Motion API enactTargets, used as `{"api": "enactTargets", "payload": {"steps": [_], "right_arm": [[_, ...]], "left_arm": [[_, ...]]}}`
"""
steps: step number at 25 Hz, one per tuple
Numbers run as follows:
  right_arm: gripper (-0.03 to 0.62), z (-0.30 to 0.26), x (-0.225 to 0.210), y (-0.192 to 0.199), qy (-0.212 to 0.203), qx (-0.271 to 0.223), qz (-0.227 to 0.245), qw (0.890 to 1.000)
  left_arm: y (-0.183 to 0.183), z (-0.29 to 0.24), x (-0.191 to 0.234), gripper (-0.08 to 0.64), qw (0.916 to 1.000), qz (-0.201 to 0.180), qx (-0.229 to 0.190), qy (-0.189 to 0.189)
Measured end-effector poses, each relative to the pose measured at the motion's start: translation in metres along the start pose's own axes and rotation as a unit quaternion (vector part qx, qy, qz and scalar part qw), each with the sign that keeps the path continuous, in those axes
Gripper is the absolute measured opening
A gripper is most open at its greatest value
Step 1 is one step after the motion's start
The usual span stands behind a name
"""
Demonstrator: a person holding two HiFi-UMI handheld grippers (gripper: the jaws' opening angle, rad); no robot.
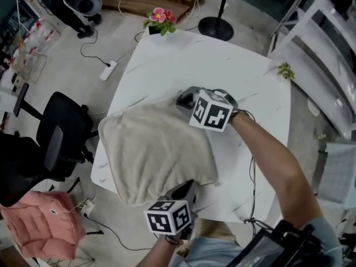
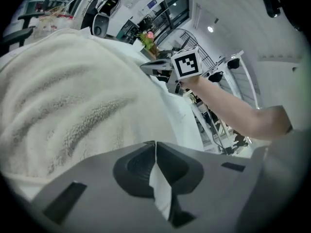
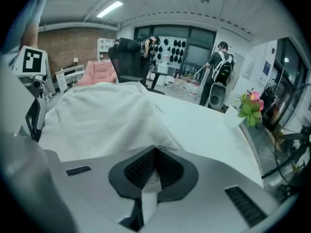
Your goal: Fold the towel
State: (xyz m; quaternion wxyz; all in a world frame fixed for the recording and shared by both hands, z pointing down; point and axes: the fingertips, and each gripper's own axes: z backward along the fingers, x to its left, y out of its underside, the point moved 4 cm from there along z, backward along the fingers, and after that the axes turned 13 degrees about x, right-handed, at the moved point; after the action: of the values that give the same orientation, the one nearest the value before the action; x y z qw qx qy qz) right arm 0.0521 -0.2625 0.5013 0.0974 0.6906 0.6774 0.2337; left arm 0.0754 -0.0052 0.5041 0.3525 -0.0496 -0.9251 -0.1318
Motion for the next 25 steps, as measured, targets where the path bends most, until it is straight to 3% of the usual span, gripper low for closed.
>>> {"api": "enactTargets", "payload": {"steps": [4, 11, 18, 25], "right_arm": [[0.014, -0.001, -0.004, 0.024, -0.005, 0.016, -0.034, 0.999], [0.014, 0.035, -0.008, 0.099, 0.005, 0.054, -0.081, 0.995], [0.014, 0.086, 0.015, 0.193, 0.009, 0.093, -0.140, 0.986], [0.014, 0.121, 0.038, 0.250, 0.015, 0.106, -0.182, 0.977]], "left_arm": [[0.001, -0.010, 0.001, 0.009, 0.9996, 0.013, 0.019, -0.014], [0.016, -0.042, -0.036, 0.009, 0.9955, -0.046, 0.083, 0.004], [0.047, -0.076, -0.081, 0.009, 0.9835, -0.096, 0.149, 0.039], [0.072, -0.097, -0.113, 0.009, 0.9716, -0.136, 0.188, 0.048]]}}
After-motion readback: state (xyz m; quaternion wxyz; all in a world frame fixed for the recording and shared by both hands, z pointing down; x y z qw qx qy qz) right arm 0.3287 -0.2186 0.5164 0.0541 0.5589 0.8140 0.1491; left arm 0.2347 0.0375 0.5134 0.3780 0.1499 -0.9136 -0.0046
